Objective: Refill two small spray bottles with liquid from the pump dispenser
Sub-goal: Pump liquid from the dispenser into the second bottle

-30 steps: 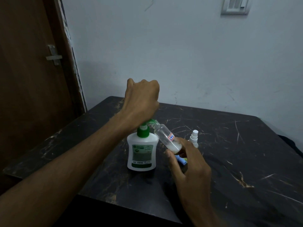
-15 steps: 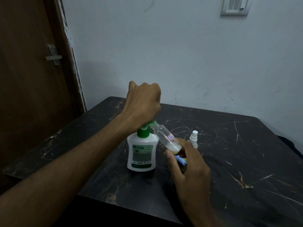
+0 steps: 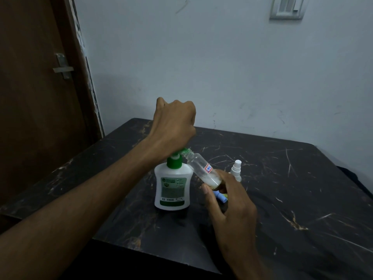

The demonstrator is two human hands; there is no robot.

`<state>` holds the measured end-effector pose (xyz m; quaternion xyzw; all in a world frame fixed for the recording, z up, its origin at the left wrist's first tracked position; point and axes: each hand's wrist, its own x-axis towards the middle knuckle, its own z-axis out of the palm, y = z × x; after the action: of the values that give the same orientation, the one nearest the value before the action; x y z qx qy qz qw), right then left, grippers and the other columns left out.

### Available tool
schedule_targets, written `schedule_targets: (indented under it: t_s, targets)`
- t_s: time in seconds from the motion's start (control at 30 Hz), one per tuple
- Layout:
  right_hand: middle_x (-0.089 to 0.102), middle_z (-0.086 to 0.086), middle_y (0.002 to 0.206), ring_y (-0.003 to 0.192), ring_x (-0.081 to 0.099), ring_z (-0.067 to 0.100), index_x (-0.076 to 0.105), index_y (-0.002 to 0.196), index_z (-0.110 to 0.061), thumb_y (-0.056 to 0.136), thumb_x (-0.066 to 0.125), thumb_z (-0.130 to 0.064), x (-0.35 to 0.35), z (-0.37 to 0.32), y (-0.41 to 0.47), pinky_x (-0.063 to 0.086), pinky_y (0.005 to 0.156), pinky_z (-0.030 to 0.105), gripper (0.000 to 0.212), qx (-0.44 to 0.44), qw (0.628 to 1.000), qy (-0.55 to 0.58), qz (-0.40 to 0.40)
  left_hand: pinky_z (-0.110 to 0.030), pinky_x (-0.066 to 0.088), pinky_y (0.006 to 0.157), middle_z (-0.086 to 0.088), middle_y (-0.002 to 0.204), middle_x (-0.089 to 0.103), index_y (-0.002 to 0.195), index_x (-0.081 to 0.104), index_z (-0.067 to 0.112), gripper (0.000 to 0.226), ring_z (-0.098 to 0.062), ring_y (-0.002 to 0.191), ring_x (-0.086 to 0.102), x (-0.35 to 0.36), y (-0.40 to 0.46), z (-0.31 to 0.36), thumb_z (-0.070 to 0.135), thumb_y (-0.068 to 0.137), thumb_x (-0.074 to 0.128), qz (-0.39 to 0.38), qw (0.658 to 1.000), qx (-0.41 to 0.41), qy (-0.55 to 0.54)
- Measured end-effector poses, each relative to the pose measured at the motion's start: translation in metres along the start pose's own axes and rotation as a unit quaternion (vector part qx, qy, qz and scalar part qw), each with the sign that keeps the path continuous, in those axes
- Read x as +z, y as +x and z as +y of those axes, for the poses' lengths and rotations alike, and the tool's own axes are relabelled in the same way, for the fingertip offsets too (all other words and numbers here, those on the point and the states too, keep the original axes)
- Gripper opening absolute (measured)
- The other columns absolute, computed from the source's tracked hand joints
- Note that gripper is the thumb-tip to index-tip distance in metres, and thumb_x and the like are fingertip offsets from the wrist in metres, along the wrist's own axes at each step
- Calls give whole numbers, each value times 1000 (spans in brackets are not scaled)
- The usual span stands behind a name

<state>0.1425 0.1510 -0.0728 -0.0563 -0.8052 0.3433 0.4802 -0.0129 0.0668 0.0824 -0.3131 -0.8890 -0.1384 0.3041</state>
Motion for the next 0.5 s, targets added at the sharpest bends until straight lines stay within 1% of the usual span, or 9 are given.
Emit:
schedule_targets:
  t_s: [0.13, 0.3, 0.5]
  targets:
    - [67, -14, 106, 96, 64, 4, 69, 121, -23, 98, 59, -43, -2, -1, 0, 41, 83, 3, 32, 0, 1000, 1, -5, -46, 38, 99, 2, 79, 70, 81, 67, 19, 17, -21, 75, 63, -2, 3, -1, 6, 88, 59, 10, 1000, 11, 14]
    - [67, -14, 104, 94, 63, 3, 68, 121, -23, 98, 59, -42, -1, -2, 0, 40, 82, 3, 31, 2, 1000, 4, -5, -46, 36, 103, 3, 84, 71, 84, 69, 21, 15, -19, 79, 63, 0, -1, 2, 9, 92, 61, -6, 1000, 2, 2]
    - [68, -12, 105, 95, 65, 7, 69, 121, -20, 98, 58, -43, -2, -3, 0, 43, 82, 5, 34, 8, 1000, 9, -4, -47, 37, 99, 2, 77, 68, 81, 65, 19, 16, -22, 75, 62, -5, 2, 1, 5, 86, 58, 17, 1000, 20, 13]
